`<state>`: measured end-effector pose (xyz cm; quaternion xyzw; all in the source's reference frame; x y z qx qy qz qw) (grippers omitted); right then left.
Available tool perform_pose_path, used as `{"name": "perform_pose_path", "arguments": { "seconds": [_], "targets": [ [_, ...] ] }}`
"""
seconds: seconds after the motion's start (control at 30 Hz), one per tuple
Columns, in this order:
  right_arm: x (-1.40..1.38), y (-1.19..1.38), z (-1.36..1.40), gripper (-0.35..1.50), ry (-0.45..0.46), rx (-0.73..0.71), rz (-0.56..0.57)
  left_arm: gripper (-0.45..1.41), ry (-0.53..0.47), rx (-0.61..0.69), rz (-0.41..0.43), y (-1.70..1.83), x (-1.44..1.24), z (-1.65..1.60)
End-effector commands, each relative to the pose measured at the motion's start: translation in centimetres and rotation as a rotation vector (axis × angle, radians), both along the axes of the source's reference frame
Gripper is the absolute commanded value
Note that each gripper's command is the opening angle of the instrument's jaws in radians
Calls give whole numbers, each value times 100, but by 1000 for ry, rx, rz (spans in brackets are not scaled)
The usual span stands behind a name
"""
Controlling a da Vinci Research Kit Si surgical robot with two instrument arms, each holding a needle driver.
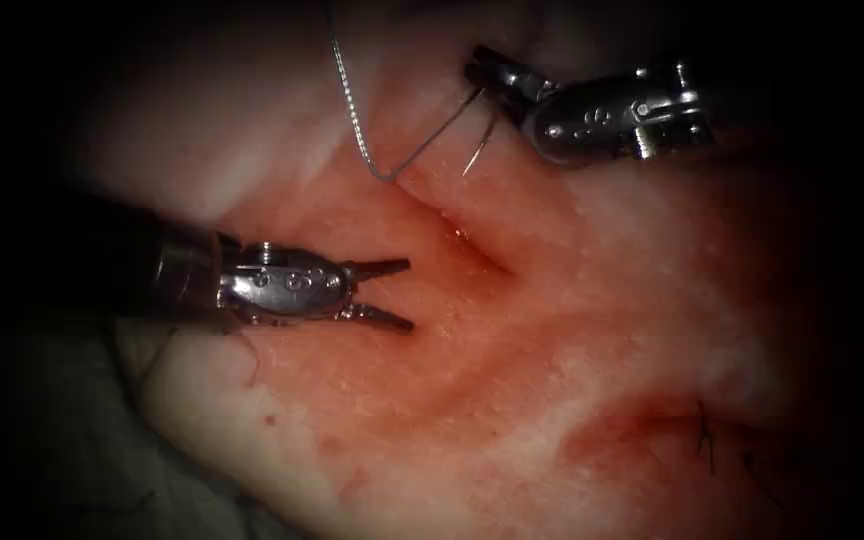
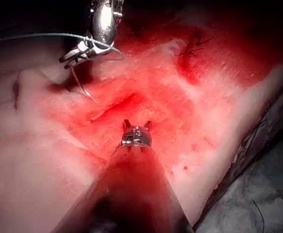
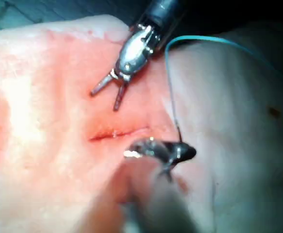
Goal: Wound Closure
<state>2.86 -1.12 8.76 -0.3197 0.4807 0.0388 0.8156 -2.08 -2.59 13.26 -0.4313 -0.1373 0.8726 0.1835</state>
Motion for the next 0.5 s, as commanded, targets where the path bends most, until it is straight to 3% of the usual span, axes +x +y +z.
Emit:
{"name": "perform_pose_path", "arguments": {
  "seconds": [0.03,0.5],
  "targets": [
    [10,-4,5,-35,1,0,1,56,-1,2,1,-6,-4,4],
    [12,-11,17,-35,-36,-32,-15,54,-5,6,4,-4,-2,0]
  ]
}}
